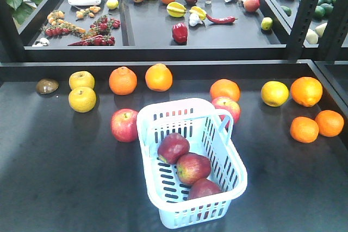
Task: Pick three apples into basket with both arms
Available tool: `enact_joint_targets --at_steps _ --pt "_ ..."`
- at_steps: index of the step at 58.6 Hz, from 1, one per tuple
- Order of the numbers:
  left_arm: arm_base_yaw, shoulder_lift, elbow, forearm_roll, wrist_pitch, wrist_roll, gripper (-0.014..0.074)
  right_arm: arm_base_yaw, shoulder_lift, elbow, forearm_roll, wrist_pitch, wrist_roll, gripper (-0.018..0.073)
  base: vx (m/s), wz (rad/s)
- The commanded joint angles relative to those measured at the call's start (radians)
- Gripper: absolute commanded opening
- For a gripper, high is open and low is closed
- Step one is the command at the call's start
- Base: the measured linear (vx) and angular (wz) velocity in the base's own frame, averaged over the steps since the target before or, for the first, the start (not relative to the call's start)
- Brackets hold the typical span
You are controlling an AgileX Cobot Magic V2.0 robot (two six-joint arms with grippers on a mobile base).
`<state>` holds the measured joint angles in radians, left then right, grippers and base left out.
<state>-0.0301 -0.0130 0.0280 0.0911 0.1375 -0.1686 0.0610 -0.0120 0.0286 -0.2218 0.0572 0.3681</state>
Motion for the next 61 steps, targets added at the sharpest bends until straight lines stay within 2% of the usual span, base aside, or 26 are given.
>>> enact_joint_targets --at_steps 1,61 --pt "0.001 -0.013 -0.025 0.002 -0.069 -0.005 -0.0006 -0.004 -0.011 0.013 0.001 -0.078 -0.002 -0.0005 0.0 0.0" --pt "0.001 -0.013 -0.025 0.002 -0.069 -0.005 -0.0006 -0.004 -0.011 0.013 0.001 -0.078 -0.002 -0.0005 0.0 0.0"
